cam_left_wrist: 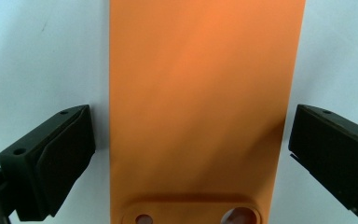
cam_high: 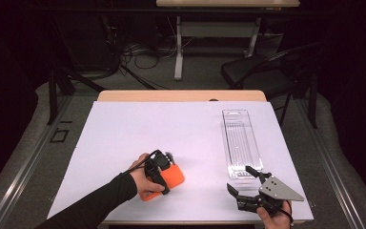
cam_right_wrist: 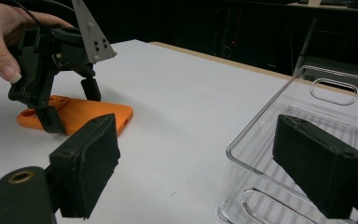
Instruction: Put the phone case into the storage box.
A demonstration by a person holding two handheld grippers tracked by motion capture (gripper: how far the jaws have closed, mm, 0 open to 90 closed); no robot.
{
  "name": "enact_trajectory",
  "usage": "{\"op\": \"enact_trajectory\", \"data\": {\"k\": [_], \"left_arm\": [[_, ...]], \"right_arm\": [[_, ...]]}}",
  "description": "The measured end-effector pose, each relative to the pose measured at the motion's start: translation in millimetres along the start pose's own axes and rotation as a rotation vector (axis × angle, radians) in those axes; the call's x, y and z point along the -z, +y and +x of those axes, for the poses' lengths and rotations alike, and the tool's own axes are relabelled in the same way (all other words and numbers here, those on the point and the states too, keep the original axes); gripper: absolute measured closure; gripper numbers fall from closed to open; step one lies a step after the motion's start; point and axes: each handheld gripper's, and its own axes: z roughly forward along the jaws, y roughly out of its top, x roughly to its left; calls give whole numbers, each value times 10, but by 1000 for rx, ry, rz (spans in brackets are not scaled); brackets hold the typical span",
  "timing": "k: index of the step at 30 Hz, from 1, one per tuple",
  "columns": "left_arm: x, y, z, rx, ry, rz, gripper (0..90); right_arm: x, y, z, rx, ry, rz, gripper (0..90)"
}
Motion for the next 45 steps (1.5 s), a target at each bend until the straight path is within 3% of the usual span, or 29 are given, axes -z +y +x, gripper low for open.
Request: {"op": "enact_trajectory", "data": {"k": [11,15,25,30,45], "left_arm": [[-13,3,-26,-15,26,9,6],[-4,1,-34,-20,48,10,49],[11,13,-28,-18,50,19,87],[37,13,-7,-19,50,20,150],[41,27,-6,-25,52,31,161]], "right_arm": [[-1,-3,-2,2,0,2,141],[0,-4,-3,1,3,4,141],[-1,-6,-6,0,1,6,141],[-2,-7,-7,0,1,4,141],[0,-7,-9,-1,-1,3,141]]}}
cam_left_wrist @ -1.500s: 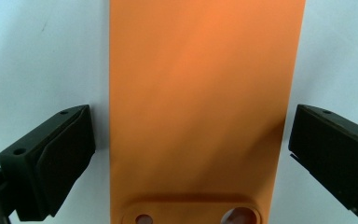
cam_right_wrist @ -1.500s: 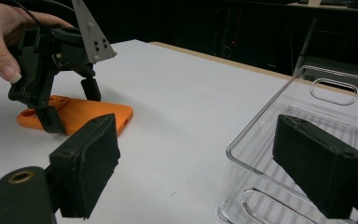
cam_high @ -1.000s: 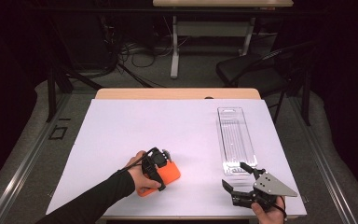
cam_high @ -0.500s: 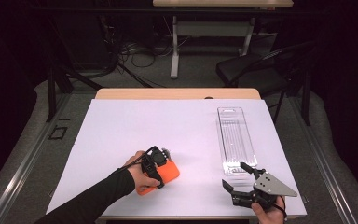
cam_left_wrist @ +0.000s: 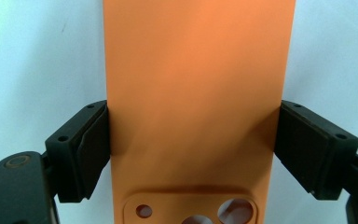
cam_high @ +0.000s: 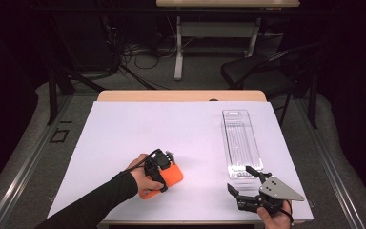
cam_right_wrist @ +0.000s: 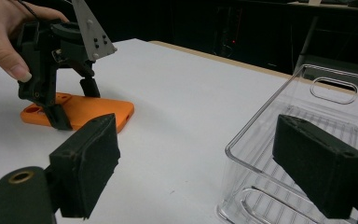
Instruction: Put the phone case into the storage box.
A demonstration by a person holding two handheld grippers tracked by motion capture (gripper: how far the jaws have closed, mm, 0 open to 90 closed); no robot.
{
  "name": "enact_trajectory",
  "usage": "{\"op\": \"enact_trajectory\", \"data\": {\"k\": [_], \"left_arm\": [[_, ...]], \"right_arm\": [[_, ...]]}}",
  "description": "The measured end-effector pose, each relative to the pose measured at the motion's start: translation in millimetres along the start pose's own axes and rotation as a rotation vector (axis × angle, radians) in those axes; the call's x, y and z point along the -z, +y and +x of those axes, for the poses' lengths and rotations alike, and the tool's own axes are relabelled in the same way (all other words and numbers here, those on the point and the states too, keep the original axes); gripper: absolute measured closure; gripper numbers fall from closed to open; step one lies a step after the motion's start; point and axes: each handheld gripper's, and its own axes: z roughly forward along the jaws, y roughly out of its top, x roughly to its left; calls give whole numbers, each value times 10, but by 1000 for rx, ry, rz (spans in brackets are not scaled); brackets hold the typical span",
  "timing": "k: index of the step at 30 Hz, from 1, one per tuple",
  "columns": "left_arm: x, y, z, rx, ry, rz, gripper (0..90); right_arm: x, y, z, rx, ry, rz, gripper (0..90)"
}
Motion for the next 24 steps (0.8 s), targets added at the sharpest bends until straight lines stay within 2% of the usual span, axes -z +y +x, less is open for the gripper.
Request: {"op": "enact_trajectory", "data": {"k": [8,17,24], "left_arm": [[2,2,-2,-2,1,1,162],[17,-2,19,0,-28,-3,163],[77,7,14,-3,-33,-18,163]], "right_arm": [[2,0,-1,0,0,0,141],[2,0,-2,0,0,1,141],[2,1,0,0,0,0,141]]}}
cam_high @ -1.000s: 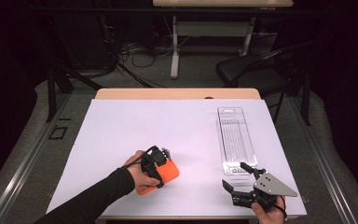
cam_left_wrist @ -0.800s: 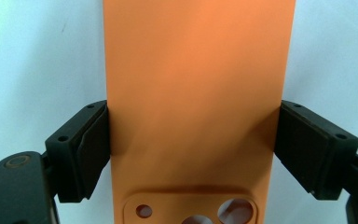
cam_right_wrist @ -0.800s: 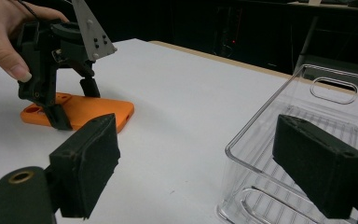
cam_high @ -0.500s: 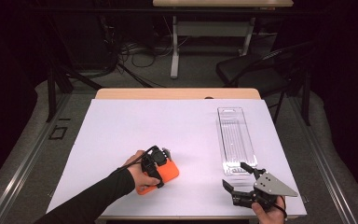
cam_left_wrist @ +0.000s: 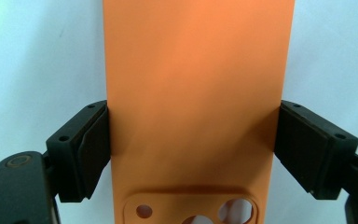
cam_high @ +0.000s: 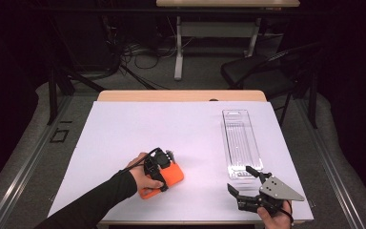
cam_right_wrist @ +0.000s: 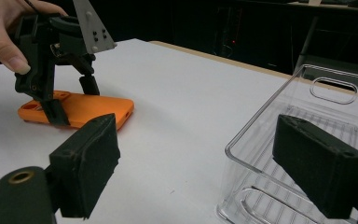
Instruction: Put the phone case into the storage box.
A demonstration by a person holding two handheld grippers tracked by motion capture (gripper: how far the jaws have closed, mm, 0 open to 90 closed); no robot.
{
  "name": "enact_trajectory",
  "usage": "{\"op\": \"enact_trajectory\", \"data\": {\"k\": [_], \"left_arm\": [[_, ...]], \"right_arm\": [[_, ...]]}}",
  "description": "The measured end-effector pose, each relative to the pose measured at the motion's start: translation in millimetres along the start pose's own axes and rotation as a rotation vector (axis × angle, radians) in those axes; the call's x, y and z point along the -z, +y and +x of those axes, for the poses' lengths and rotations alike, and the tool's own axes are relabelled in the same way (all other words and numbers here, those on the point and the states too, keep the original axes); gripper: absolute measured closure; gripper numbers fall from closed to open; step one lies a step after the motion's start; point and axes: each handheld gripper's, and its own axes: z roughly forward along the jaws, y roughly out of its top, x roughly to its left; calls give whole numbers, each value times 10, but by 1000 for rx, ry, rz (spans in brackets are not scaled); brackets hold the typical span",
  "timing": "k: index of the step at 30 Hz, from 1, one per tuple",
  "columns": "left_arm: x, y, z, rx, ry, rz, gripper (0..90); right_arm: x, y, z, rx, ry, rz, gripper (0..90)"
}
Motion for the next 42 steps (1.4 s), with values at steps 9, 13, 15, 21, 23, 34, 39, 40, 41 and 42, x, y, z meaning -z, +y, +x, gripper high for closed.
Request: {"op": "enact_trajectory", "data": {"k": [9,13,15,21,23,34,39,40,41,42], "left_arm": [[113,4,42,2,-1,-23,163],[161,3,55,9,-9,-50,163],[192,2,64,9,-13,-64,163],[301,-7,84,13,-32,-122,164],[346,-13,94,20,-44,-156,164],[563,-7,121,16,-75,-235,164],[599,8,128,8,-73,-231,164],[604,13,128,6,-72,-229,164],[612,20,128,6,-72,-226,164],[620,28,128,2,-71,-227,164]], "right_arm": [[3,2,-1,3,0,2,141],[0,0,0,0,0,0,141],[2,1,-1,1,0,2,141],[-3,-1,0,1,0,1,141],[-1,0,2,1,1,4,141],[-14,0,4,4,0,7,141],[-19,1,2,5,-1,7,141],[-22,1,2,7,-1,8,141],[-25,1,1,8,-2,9,141],[-29,1,2,9,-1,7,141]]}}
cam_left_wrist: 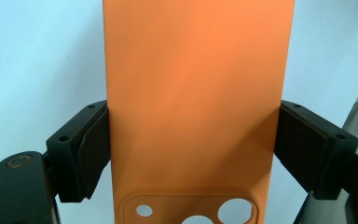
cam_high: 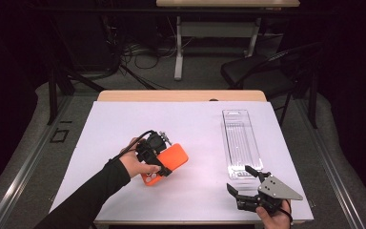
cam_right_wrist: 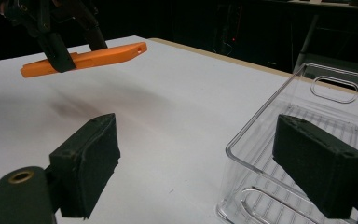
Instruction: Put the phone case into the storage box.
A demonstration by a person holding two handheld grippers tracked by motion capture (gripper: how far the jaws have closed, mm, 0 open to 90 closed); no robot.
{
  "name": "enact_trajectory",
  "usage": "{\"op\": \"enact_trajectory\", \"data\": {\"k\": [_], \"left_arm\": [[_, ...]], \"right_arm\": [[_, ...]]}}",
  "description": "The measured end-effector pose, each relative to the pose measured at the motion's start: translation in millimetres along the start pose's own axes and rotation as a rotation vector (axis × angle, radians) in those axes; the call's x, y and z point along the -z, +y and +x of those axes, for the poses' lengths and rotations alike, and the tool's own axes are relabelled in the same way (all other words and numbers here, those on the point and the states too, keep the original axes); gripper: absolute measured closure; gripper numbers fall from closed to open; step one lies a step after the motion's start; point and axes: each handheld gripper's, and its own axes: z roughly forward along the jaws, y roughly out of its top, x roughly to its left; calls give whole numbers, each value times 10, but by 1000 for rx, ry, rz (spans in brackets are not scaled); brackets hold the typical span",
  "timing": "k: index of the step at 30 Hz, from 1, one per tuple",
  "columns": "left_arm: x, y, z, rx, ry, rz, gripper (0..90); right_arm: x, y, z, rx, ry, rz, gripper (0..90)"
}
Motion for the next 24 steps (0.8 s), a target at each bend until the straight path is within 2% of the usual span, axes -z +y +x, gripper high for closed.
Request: {"op": "enact_trajectory", "data": {"k": [7,15,21,24], "left_arm": [[58,96,-29,-32,11,22,164],[130,278,-81,-76,15,37,164],[153,398,-142,-104,1,35,164],[142,430,-161,-118,0,52,164]], "right_arm": [[-19,22,8,13,4,13,141],[-38,91,5,21,2,27,142],[-68,126,-7,30,-8,33,142],[-72,144,-19,42,-1,33,142]]}}
